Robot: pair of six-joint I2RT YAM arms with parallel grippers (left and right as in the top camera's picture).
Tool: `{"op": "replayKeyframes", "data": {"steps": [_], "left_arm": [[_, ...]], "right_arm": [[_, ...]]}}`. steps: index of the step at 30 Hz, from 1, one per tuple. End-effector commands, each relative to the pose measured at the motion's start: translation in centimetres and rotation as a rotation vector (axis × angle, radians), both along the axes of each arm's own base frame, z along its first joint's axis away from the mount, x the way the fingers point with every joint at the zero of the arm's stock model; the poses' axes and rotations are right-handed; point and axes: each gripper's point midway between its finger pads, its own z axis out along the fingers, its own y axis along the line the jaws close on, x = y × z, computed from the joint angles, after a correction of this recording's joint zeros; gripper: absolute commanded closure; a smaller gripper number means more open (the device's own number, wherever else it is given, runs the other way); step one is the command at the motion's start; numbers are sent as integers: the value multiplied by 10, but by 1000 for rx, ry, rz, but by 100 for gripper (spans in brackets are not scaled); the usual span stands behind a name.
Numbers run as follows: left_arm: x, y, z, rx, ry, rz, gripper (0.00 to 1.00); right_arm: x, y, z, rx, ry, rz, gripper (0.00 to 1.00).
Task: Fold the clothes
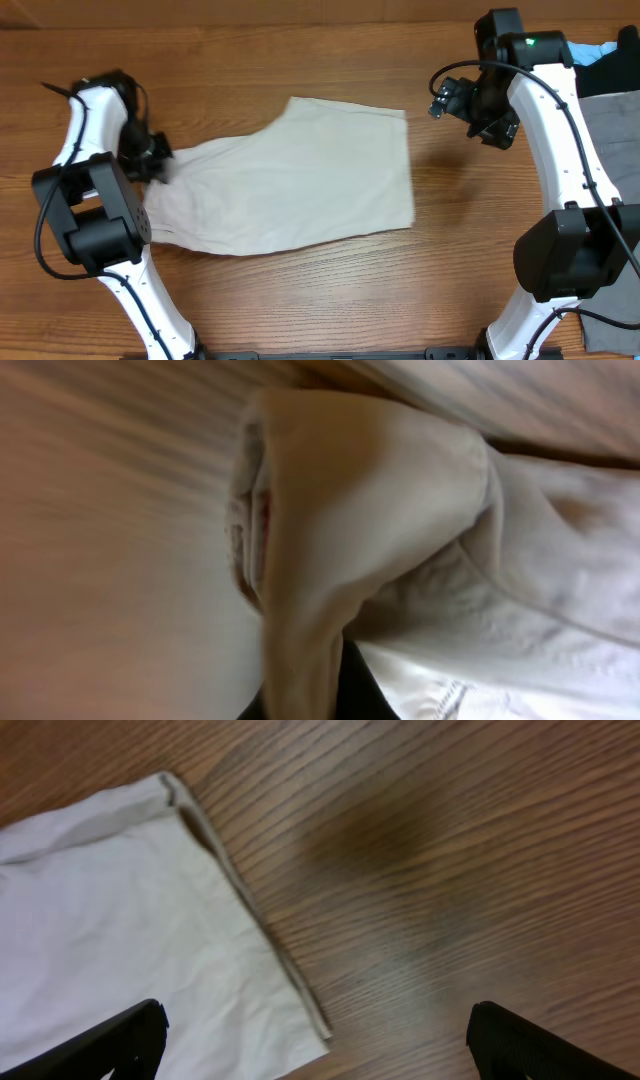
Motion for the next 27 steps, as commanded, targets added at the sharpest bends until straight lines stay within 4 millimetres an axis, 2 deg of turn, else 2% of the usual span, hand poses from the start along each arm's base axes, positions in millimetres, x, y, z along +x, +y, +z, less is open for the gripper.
{"op": "replayKeyframes", "data": {"steps": [1, 6, 8, 9, 15, 20, 24, 27], "left_arm": [[23, 24, 44, 153, -72, 16, 96], [39, 4, 89, 157, -135, -30, 96], [46, -17, 107, 126, -173, -63, 96], [47, -20, 110, 121, -179, -67, 96], [56, -78, 146, 24, -261, -159, 96], [61, -127, 157, -32, -305, -254, 96], [60, -158, 159, -49, -314, -321, 96], [59, -176, 168, -60, -341, -357, 96]], "right_arm": [[-7, 11, -13, 15, 19, 33, 0], [-13, 35, -48, 81, 41, 74, 0], [-17, 46, -65, 103, 48, 94, 0], [-18, 48, -69, 108, 50, 97, 0], [-32, 67, -103, 145, 70, 138, 0], [-46, 76, -122, 169, 94, 160, 0], [-51, 83, -128, 176, 99, 176, 0], [-49, 89, -130, 180, 86, 192, 0]]}}
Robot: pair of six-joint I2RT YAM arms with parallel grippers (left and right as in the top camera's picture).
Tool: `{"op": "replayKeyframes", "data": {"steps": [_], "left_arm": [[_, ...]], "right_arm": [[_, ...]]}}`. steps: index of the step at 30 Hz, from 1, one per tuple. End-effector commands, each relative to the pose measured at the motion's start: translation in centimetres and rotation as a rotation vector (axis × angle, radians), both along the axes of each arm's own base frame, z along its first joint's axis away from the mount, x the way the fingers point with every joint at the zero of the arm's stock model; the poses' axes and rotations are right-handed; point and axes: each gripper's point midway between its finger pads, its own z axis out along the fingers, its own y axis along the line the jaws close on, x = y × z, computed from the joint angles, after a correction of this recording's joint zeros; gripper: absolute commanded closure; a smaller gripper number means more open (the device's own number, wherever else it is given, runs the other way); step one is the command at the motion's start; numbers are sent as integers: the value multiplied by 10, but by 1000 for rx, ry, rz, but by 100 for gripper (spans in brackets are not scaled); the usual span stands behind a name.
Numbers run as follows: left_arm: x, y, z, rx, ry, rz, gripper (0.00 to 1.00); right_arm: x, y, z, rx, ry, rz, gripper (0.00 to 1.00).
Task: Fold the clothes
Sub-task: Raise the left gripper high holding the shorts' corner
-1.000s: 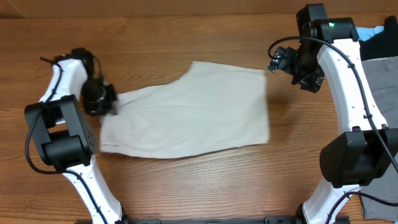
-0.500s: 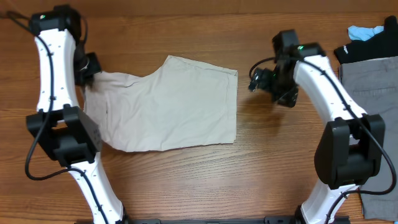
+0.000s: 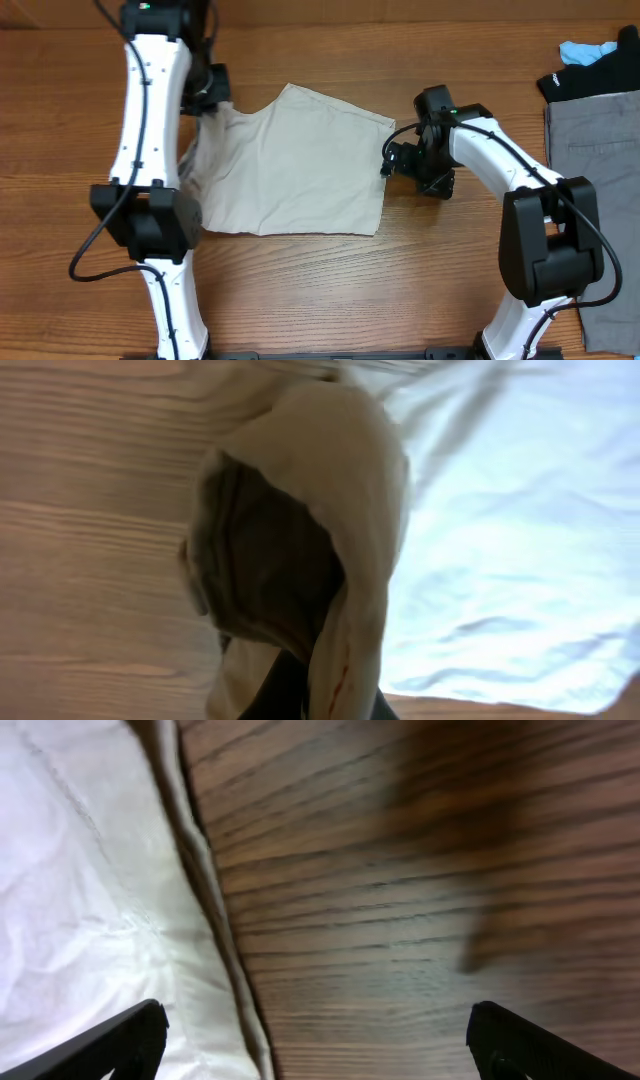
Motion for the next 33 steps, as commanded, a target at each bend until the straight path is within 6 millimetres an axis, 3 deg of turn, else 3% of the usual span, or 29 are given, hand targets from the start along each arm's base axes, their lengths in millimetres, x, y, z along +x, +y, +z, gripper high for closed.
{"op": "replayKeyframes", "data": {"steps": [1, 7, 14, 18, 21, 25, 29, 33], "left_arm": [[0, -26, 31, -55, -88, -27, 96], [-5, -31, 78, -70, -220, -29, 96], [-14, 5, 110, -40, -304, 52, 96], [-14, 31, 106, -25, -291, 115, 96], [-18, 62, 94, 44, -251, 204, 96], [-28, 87, 72, 72, -165, 261, 96], [-32, 100, 65, 111, -140, 284, 96], [-33, 108, 67, 155, -142, 294, 96]], "right_arm": [[0, 11, 2, 18, -18, 29, 0], [-7, 21, -14, 28, 25, 54, 0], [-16, 30, -37, 71, 101, 55, 0], [-14, 31, -35, 78, 98, 59, 0], [-10, 32, -30, 80, 88, 60, 0], [3, 36, -12, 84, 61, 83, 0], [15, 39, 7, 87, 35, 102, 0], [20, 41, 12, 95, 16, 106, 0]]}}
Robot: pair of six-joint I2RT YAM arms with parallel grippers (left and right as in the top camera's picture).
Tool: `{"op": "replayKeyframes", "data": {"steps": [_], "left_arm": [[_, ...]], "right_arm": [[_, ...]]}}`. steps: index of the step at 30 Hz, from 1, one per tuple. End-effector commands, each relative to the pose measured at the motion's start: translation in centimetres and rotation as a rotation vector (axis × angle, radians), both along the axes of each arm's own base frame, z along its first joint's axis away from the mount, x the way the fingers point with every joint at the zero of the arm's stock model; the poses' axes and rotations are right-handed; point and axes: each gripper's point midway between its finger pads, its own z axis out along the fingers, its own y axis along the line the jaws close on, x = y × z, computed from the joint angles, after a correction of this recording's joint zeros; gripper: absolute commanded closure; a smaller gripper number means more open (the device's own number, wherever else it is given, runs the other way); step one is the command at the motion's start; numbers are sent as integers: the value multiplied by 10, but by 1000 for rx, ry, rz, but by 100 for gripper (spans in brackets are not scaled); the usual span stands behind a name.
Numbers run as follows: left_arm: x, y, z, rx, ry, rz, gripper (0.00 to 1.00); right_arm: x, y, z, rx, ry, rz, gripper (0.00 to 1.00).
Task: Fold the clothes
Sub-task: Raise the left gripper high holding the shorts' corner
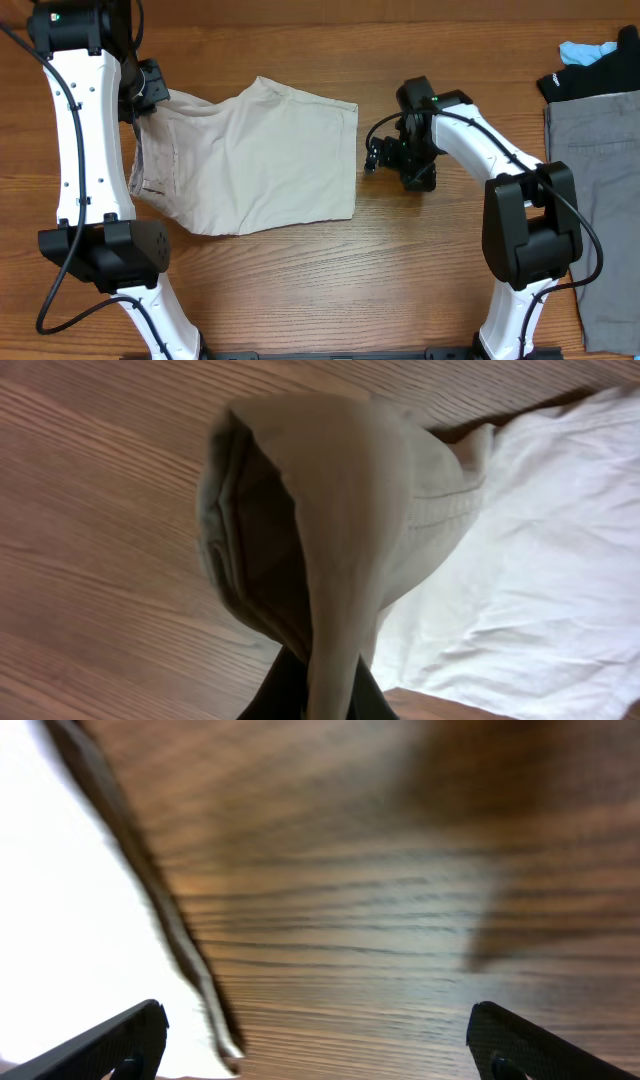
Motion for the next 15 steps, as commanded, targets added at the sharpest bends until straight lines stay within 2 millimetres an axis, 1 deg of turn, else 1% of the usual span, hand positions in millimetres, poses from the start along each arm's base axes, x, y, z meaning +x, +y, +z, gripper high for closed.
{"op": "replayKeyframes", "data": {"steps": [1, 3, 6, 8, 11, 13, 14, 15], "left_arm": [[-3, 8, 11, 51, -28, 44, 96], [0, -3, 10, 5, -39, 41, 96], [10, -27, 10, -84, -76, -2, 96], [15, -42, 12, -117, -96, -23, 96], [18, -59, 12, -129, -105, -32, 96], [19, -71, 12, -131, -108, -56, 96], [19, -76, 13, -130, -109, -66, 96], [19, -79, 13, -125, -109, -76, 95]], "right_arm": [[14, 7, 9, 28, -52, 22, 0], [18, 11, 7, 32, -68, 29, 0], [21, 20, 5, 39, -92, 49, 0], [20, 26, 2, 41, -97, 63, 0], [16, 34, -6, 42, -95, 84, 1], [13, 37, -9, 42, -93, 92, 6], [12, 38, -9, 42, -91, 93, 11], [12, 39, -9, 43, -91, 95, 22]]}}
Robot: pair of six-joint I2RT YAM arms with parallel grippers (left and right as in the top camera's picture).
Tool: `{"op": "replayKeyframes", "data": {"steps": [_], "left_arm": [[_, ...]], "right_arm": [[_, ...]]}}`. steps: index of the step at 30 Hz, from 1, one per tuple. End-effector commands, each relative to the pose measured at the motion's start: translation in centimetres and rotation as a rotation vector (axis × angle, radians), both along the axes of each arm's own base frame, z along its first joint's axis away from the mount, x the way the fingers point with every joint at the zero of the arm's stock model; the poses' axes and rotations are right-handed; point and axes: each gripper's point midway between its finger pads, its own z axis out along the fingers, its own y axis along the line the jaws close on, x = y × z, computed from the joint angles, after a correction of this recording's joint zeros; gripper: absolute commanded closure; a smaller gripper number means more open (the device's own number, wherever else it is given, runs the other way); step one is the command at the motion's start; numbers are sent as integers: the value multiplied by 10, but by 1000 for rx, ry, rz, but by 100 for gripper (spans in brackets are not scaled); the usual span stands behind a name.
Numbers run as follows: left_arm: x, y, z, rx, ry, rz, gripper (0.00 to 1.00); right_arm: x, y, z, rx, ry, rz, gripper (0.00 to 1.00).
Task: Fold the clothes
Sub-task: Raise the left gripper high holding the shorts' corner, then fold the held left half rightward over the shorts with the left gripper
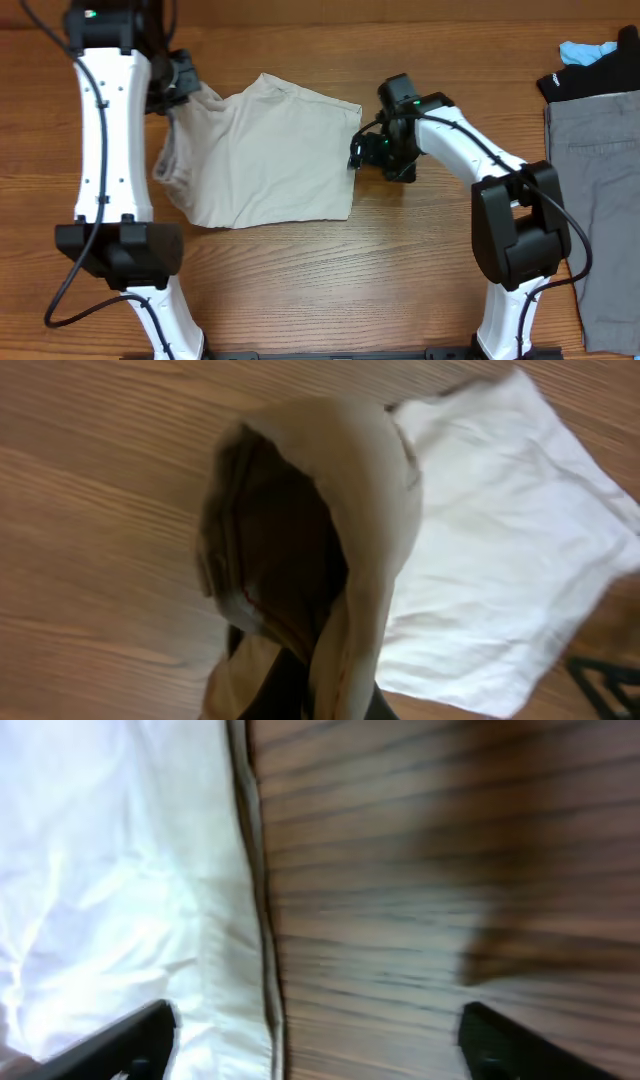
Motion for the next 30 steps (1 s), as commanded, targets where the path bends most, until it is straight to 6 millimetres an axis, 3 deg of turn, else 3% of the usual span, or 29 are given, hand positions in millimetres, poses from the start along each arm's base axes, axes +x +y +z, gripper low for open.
{"op": "replayKeyframes", "data": {"steps": [1, 5, 13, 20, 23, 30], "left_arm": [[-1, -23, 10, -30, -34, -19, 95], [-1, -26, 10, -39, -35, 4, 96], [0, -43, 12, -158, -35, 69, 96], [7, -71, 18, -309, -51, 95, 95], [9, -77, 19, -329, -53, 164, 85], [13, -102, 20, -334, -79, 114, 96]], "right_arm": [[-5, 4, -7, 4, 18, 9, 30], [-5, 4, -7, 3, 18, 5, 58], [-1, 6, -7, 9, 10, -20, 94], [0, 6, -7, 11, 30, -91, 96], [0, 6, -7, 11, 31, -94, 96], [1, 6, -7, 7, 29, -94, 96]]}}
